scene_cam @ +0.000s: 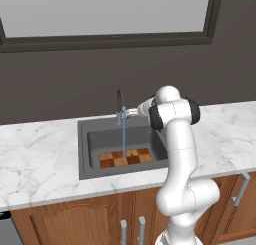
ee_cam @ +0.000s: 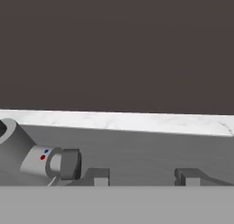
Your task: Turn on the sink faucet with hot water and rinse the cutting board for ten seconds, then turn off the faucet. Push the cutting board to reach the water if necessary.
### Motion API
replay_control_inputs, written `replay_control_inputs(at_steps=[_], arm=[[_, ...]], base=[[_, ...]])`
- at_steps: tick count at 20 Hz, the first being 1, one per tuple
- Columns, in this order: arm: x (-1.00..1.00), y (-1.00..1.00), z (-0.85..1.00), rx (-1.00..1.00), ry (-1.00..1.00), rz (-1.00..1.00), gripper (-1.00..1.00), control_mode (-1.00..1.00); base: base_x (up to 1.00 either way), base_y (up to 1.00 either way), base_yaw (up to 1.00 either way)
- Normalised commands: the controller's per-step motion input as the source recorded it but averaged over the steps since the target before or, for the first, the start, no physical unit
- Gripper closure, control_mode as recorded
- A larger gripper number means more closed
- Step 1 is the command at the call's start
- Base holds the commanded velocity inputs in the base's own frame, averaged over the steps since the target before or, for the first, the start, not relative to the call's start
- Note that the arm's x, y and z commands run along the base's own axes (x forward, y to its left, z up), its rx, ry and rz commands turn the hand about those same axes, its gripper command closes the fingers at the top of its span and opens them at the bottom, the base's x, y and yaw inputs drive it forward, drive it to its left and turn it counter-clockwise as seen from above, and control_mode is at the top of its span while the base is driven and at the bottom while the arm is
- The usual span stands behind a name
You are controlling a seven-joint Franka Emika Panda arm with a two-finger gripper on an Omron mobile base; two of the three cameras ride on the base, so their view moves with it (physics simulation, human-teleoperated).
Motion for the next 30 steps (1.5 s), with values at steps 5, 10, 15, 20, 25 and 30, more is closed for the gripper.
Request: replay_control_inputs(at_steps=[5,10,15,20,25,30], arm=[[0.01,0.50,-0.04,0.00,0.00,0.00,-1.00,-1.00],[0.06,0.56,-0.06,0.00,0.00,0.00,-1.00,-1.00],[0.07,0.58,-0.01,0.00,0.00,0.00,-1.00,-1.00],[0.12,0.71,-0.04,0.00,0.00,0.01,-1.00,-1.00],[0.08,0.95,-0.14,0.00,0.00,0.03,-1.00,-1.00],[0.15,1.00,-0.06,0.00,0.00,0.04,-1.00,-1.00]], base=[[0.00,0.00,0.00],[0.00,0.00,0.00],[0.00,0.00,0.00],[0.00,0.00,0.00],[0.00,0.00,0.00],[0.00,0.00,0.00]])
